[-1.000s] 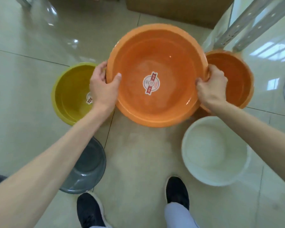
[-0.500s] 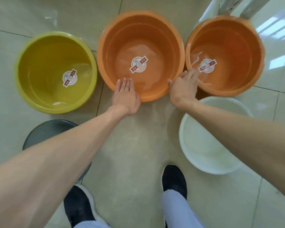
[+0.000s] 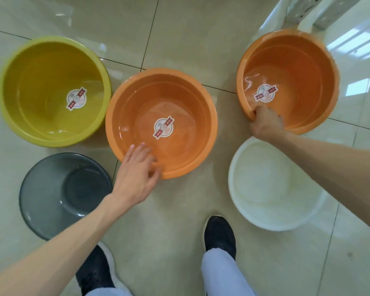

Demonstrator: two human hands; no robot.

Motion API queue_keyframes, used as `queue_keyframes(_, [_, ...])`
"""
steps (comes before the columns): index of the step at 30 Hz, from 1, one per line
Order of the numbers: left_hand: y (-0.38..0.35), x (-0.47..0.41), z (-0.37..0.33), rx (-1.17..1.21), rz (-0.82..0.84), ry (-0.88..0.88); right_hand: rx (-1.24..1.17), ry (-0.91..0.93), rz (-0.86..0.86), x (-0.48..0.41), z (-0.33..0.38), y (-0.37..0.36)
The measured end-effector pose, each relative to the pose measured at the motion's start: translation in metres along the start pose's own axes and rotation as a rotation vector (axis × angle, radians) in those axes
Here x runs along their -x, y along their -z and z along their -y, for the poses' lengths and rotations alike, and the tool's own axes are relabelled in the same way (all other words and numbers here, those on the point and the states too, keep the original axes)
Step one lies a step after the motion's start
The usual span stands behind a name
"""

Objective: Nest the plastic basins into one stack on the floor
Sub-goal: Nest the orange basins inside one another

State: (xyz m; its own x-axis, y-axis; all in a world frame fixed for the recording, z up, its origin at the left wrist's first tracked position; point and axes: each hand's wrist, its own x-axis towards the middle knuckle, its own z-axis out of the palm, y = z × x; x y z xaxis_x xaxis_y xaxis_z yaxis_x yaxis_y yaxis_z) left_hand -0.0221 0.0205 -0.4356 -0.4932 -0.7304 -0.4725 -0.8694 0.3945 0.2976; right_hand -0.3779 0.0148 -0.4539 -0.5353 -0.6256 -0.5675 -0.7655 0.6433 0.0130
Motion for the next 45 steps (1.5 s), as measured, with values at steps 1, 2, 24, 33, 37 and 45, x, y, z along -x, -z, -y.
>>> queue_keyframes(1, [-0.001,0.004,0.001,0.055,-0.115,0.118,0.057,0.05,-0.01,-0.002,0.0,0.0])
queue_keyframes(2, [-0.001,0.005,0.002,0.144,-0.216,0.285,0.093,0.104,-0.021,-0.004,0.001,0.0])
queue_keyframes(24, [-0.008,-0.04,-0.021,1.18,-0.124,1.018,0.233,0.622,-0.325,0.094,0.024,0.069])
queue_keyframes(33, [0.033,-0.014,-0.005,1.852,-0.122,0.938,0.225,1.188,-0.361,0.17,0.067,0.012])
queue_keyframes(37, [0.02,-0.006,0.022,2.01,-0.265,1.083,0.439,1.167,-0.132,0.165,0.081,-0.029])
queue_keyframes(45, [0.021,-0.004,0.016,1.718,-0.167,0.927,0.452,0.988,0.354,0.115,0.105,-0.048])
